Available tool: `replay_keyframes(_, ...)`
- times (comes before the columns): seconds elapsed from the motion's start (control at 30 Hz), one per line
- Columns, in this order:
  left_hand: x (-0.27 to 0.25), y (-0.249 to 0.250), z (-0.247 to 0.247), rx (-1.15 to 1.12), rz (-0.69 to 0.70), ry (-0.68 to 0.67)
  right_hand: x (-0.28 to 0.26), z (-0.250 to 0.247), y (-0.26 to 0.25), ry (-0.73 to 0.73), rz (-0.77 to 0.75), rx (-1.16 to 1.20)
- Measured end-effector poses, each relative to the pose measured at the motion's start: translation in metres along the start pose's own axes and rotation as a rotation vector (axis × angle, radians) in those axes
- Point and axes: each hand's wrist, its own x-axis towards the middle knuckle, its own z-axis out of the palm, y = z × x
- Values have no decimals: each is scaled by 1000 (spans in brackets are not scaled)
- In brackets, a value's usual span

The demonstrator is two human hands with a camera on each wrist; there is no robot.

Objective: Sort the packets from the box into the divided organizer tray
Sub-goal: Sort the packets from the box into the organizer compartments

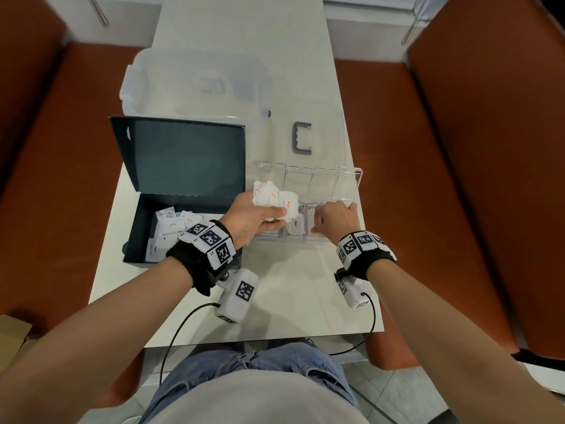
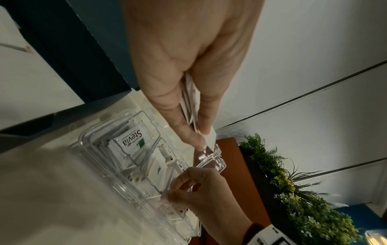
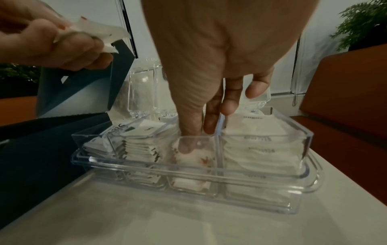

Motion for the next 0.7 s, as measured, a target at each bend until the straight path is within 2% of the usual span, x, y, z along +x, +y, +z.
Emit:
replay_keyframes(0.23, -2, 1, 2, -16, -1, -24, -5, -9, 8, -13, -22, 154)
replay_keyframes(0.37, -1, 3, 4, -40, -24, -23, -10, -25, 15, 36, -13, 272)
replay_keyframes(0.53, -1, 4, 8, -7, -29, -30, -18, -50, 4, 191, -54, 654)
replay_keyframes(0.7, 0, 4, 9, 38, 17, -57, -18, -59, -16, 115, -89, 832)
